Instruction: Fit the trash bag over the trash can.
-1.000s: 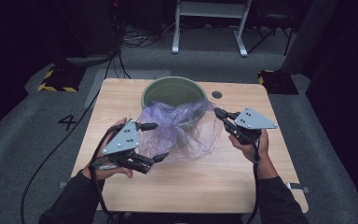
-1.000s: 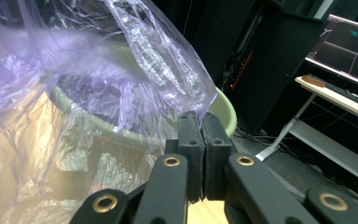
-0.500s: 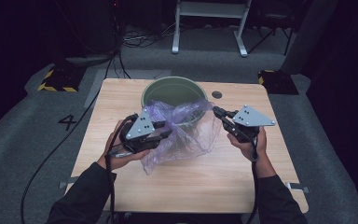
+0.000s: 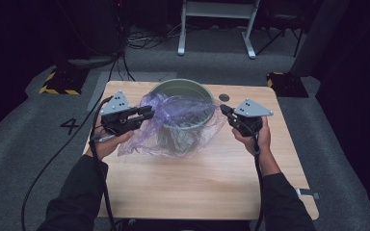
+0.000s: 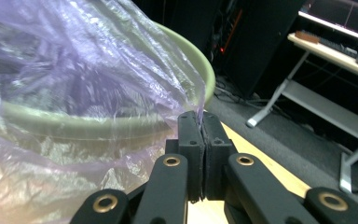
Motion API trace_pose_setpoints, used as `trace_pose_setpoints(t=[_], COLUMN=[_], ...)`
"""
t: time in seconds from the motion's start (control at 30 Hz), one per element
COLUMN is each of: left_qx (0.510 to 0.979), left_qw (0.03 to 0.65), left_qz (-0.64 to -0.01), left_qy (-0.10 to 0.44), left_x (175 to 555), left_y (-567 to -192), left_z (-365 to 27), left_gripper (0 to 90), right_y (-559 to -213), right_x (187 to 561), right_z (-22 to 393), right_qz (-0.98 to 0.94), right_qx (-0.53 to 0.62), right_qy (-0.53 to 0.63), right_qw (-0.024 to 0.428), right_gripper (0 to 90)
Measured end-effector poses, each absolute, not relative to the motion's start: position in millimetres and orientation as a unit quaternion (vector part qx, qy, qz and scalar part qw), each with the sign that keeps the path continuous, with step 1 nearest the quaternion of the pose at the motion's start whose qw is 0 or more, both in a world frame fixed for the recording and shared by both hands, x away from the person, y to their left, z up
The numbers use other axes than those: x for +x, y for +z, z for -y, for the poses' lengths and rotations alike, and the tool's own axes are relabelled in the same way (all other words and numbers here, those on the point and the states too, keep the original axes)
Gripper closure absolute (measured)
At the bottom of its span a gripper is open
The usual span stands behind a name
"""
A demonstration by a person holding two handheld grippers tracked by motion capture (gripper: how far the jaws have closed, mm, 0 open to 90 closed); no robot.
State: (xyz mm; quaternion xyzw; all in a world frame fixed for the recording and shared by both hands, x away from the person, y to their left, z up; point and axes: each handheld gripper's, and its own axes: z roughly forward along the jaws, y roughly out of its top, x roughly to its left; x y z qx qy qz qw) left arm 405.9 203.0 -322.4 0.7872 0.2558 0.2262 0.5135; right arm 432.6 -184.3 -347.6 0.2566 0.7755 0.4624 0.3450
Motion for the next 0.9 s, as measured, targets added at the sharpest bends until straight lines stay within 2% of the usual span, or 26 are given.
trace_pose_setpoints(t=[0.17, 0.4, 0.5, 0.9], left_qx=[0.787, 0.781, 0.776, 0.757], left_qw=[0.493, 0.492, 0.498, 0.515], left_qz=[-0.263, -0.271, -0.275, -0.331], left_qy=[0.261, 0.274, 0.271, 0.229], left_x=[420, 441, 451, 494], left_y=[-324, -326, -329, -351], left_z=[-210, -213, -214, -215], left_gripper=[83.3, 89.9, 90.0, 90.0], right_y=[-350, -346, -346, -366], right_x=[446, 464, 473, 513], right_z=[181, 179, 177, 171], right_qz=[-0.780, -0.775, -0.775, -0.769], right_qx=[0.268, 0.289, 0.296, 0.347], right_qy=[0.445, 0.444, 0.438, 0.447], right_qw=[0.349, 0.344, 0.346, 0.297], right_gripper=[88.7, 87.5, 87.3, 86.7])
